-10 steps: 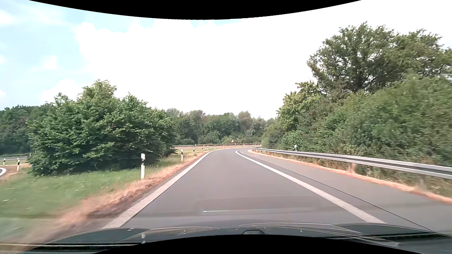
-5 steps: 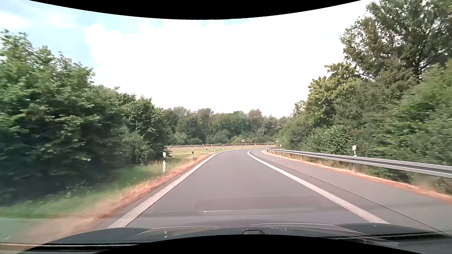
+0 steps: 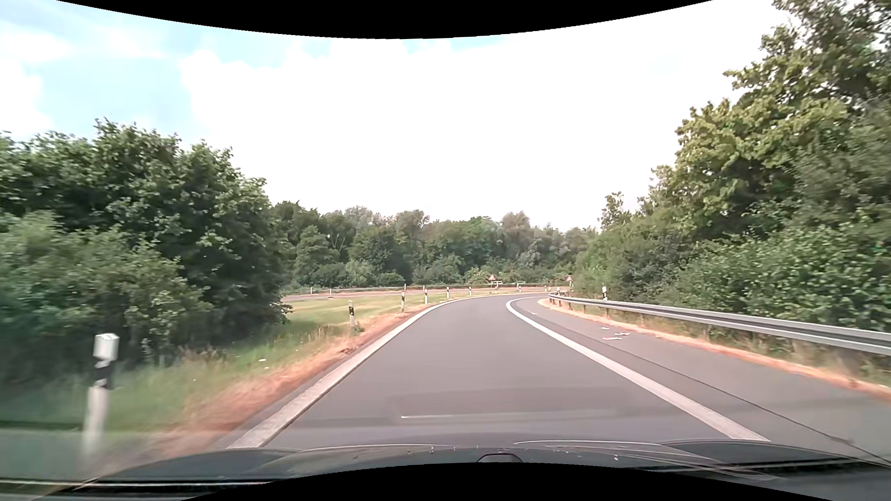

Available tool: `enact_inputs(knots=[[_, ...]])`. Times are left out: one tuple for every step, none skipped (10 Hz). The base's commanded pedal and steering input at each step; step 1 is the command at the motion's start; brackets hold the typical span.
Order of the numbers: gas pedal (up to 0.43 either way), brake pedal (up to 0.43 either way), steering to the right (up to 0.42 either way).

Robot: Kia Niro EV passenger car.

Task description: Follow the waypoints while adhering to traffic rules and regulations

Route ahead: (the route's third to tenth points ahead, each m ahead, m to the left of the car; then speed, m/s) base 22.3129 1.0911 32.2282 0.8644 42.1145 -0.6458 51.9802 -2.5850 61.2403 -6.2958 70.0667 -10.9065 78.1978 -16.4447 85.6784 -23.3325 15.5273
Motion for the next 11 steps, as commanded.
enact_inputs(knots=[[0.169,0.0,-0.01],[0.169,0.0,-0.009],[0.169,0.0,-0.006],[0.169,0.0,0.0],[0.169,0.0,0.001],[0.169,0.0,0.002],[0.169,0.0,0.005],[0.169,0.0,0.012],[0.169,0.0,0.017],[0.169,0.0,0.017],[0.157,0.0,0.019]])
